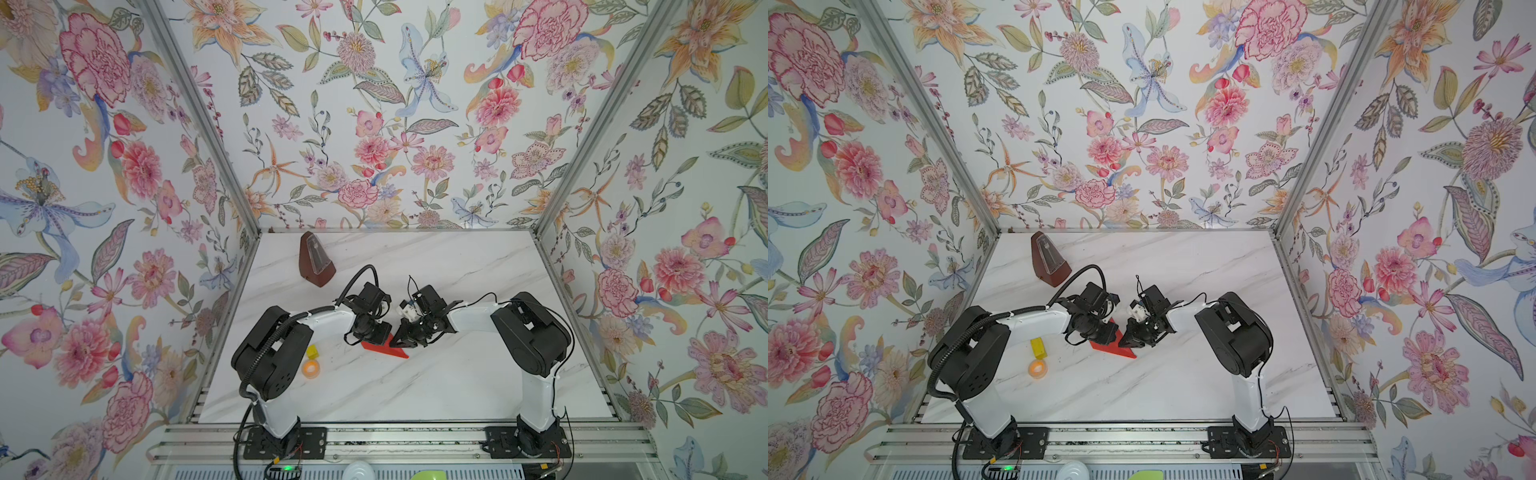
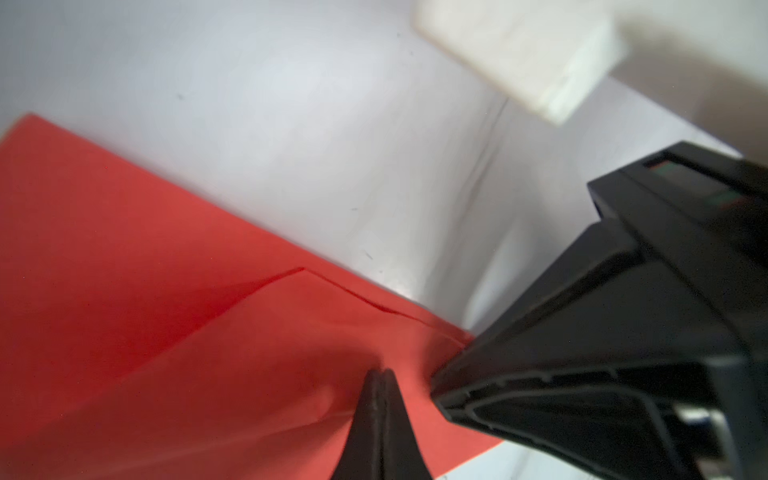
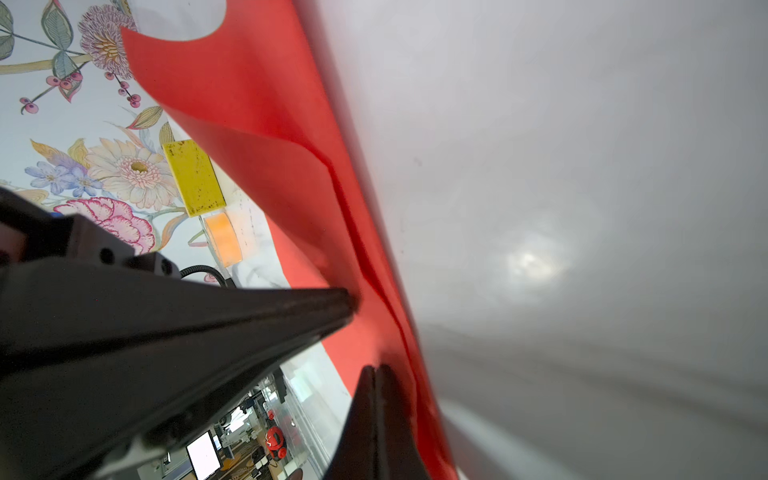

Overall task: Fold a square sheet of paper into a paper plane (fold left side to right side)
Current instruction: 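Release the flap and lift the left gripper away while the right holds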

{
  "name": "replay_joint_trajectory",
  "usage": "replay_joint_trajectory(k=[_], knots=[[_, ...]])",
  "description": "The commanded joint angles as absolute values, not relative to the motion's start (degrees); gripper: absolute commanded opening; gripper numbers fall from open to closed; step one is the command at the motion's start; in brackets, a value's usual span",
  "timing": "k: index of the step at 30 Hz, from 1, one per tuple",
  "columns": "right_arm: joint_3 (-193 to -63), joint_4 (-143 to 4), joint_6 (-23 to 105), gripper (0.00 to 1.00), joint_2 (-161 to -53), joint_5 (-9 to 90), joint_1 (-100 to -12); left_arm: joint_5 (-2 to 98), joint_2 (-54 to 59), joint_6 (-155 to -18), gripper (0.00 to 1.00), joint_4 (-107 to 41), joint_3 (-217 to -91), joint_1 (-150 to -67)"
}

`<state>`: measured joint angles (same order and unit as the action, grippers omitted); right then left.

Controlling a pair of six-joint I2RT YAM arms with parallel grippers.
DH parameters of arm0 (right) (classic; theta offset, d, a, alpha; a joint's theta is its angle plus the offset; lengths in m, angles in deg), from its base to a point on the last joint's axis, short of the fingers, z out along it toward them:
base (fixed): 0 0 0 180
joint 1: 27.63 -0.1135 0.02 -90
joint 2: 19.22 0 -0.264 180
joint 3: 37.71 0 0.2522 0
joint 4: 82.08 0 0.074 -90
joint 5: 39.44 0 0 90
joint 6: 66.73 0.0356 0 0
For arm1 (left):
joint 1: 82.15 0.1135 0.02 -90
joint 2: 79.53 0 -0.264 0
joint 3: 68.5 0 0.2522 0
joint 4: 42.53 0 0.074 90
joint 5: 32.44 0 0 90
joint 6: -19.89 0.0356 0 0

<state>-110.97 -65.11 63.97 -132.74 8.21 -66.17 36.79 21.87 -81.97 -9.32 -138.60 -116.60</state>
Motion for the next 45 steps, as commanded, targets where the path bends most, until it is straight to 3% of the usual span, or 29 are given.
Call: replay_joint_trajectory(k=[1,30,40,45], knots=[[-107.64,-56.48,63.21,0.00,-135.46,15.58,-65.13,41.83,22.17,-81.98,0.02,-5.38,-135.85,-113.11],[-106.05,-56.07,63.04,0.00,-133.62,15.98,-64.54,41.29,23.71,-84.39,0.00,-8.11,-135.35,-94.29],[-108.09,-55.20,63.63,0.00,-132.95,16.71,-65.79,40.60,7.77,-87.53,0.01,-6.51,-135.96,-99.68],[-109.76,-53.66,63.36,0.00,-133.30,17.32,-66.17,38.65,9.03,-89.78,0.03,-8.49,-137.22,-106.39]])
